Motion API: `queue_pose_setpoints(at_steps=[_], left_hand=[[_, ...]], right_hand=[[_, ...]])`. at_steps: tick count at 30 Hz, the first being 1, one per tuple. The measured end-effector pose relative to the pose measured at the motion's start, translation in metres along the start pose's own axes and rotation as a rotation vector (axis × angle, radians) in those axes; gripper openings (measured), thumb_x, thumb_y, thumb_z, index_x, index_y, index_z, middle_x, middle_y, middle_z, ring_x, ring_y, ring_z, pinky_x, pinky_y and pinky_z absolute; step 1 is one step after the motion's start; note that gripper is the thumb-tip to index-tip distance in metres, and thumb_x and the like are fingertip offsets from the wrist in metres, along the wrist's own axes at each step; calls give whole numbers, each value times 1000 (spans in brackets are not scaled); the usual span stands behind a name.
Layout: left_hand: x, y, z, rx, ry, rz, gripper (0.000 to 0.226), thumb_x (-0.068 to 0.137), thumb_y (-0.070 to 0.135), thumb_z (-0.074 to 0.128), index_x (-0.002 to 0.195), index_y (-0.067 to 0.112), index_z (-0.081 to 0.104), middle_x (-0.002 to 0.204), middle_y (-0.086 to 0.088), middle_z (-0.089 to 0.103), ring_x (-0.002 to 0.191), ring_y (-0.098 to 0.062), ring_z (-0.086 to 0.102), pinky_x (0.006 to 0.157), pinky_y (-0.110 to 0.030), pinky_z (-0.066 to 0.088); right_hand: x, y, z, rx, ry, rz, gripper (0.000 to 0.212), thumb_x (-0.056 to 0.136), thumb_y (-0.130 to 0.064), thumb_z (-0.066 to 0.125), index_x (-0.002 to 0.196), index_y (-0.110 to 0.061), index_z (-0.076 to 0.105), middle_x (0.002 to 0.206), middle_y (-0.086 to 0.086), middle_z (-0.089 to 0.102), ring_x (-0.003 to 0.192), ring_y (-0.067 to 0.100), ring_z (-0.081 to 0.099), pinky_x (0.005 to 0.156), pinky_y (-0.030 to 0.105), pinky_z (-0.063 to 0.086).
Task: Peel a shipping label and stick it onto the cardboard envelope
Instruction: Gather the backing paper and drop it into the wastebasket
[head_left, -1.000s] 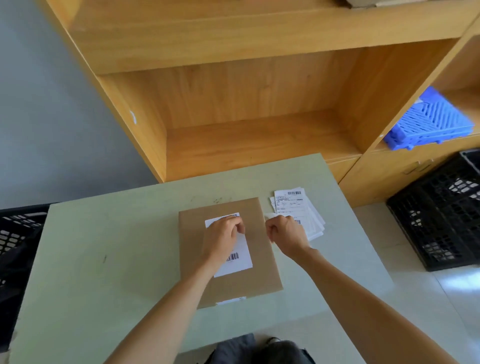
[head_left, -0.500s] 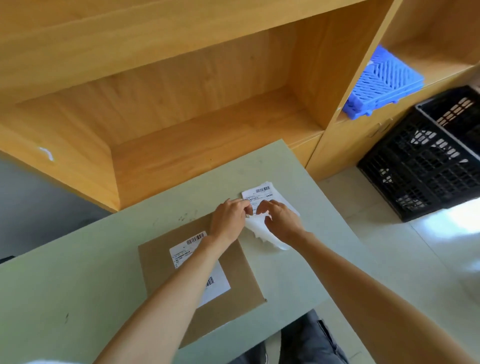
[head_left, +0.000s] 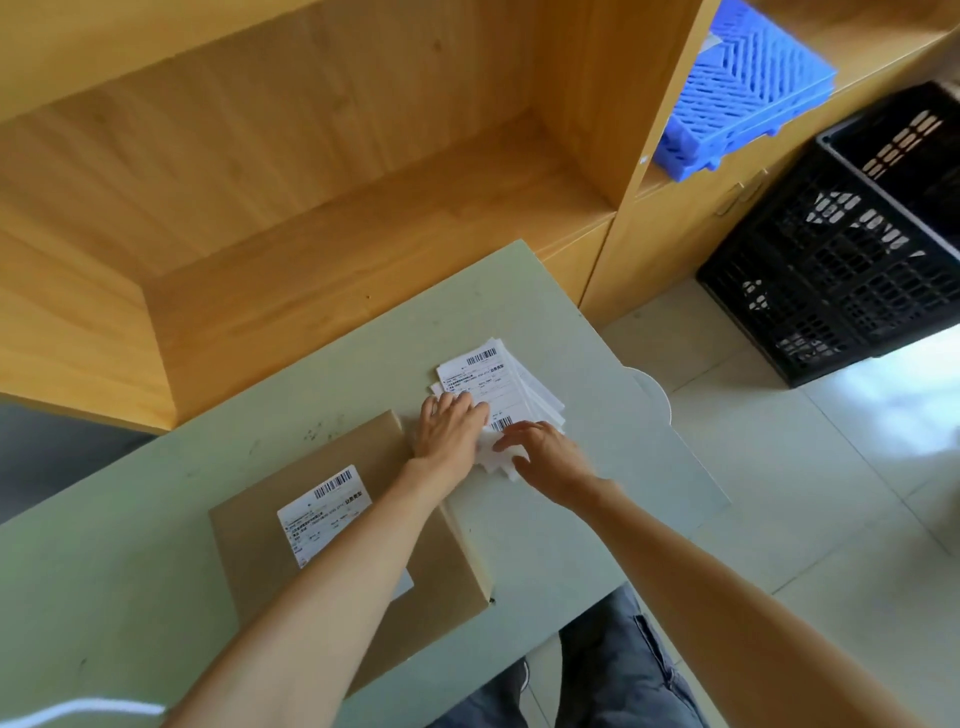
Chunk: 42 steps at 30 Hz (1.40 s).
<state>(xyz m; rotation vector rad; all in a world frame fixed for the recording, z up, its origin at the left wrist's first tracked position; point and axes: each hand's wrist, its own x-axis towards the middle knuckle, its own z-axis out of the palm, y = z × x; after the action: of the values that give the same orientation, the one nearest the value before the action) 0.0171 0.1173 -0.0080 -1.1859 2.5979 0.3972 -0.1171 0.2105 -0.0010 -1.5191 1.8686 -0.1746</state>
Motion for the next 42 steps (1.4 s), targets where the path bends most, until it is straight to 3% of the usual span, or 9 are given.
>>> queue_pose_setpoints(at_steps=[5, 8, 14, 18, 22, 25, 28, 33, 42], left_hand=[[8, 12, -9, -66, 130, 8, 16, 91, 14, 58, 104, 24, 58, 112, 5, 66, 113, -21, 55, 106, -36, 27], [17, 23, -24, -127, 235, 15, 12, 90, 12, 58, 97, 21, 59, 99, 3, 72, 101, -22, 64, 92, -35, 36], [39, 63, -60, -277, 421, 47, 11, 96, 21, 60, 97, 11, 65, 95, -2, 76, 86, -29, 69, 61, -28, 36], [59, 101, -70, -355, 354, -32, 16, 97, 34, 56, 100, 18, 57, 91, -3, 75, 86, -32, 66, 56, -32, 35], [78, 145, -70, -371, 317, -63, 16, 96, 33, 58, 102, 18, 57, 90, -5, 74, 84, -28, 67, 58, -28, 34], [94, 178, -66, -441, 290, -98, 11, 94, 28, 62, 97, 18, 57, 85, -3, 72, 77, -24, 68, 58, -29, 47], [110, 210, -61, -491, 270, -169, 9, 93, 25, 63, 92, 21, 55, 82, 2, 70, 73, -19, 67, 59, -33, 55], [137, 267, -59, -537, 283, -285, 5, 93, 22, 60, 95, 22, 55, 91, 5, 66, 72, -13, 57, 59, -23, 40], [190, 324, -43, -606, 284, -384, 16, 94, 15, 56, 108, 22, 61, 108, 4, 67, 94, -19, 64, 73, -39, 56]], right_hand=[[3, 13, -15, 191, 142, 31, 20, 86, -10, 64, 103, -20, 59, 112, 1, 66, 97, 31, 61, 74, 35, 47], [8, 19, -31, 293, 277, 47, 23, 88, -11, 65, 105, -12, 49, 93, 3, 63, 79, 34, 58, 67, 39, 47], [13, 43, -89, 374, 470, 38, 25, 89, -20, 65, 111, -17, 52, 101, 4, 71, 84, 29, 65, 66, 40, 54], [15, 79, -121, 305, 457, 65, 12, 89, -26, 65, 100, -22, 62, 97, -1, 75, 83, 28, 67, 65, 34, 51], [19, 126, -145, 263, 375, 45, 10, 89, -24, 64, 99, -24, 64, 101, -3, 74, 89, 28, 67, 81, 40, 51], [23, 166, -166, 248, 272, 14, 13, 89, -22, 63, 101, -26, 63, 103, -8, 74, 93, 28, 68, 84, 44, 50], [26, 203, -189, 238, 204, -41, 15, 88, -21, 63, 101, -29, 63, 106, -9, 72, 95, 24, 68, 84, 45, 52], [26, 256, -229, 222, 150, -104, 26, 86, -9, 61, 105, -26, 66, 112, -4, 67, 98, 22, 66, 84, 45, 53], [42, 319, -273, 175, 128, -40, 23, 89, -9, 62, 107, -17, 49, 107, 2, 71, 87, 30, 68, 69, 38, 56]])
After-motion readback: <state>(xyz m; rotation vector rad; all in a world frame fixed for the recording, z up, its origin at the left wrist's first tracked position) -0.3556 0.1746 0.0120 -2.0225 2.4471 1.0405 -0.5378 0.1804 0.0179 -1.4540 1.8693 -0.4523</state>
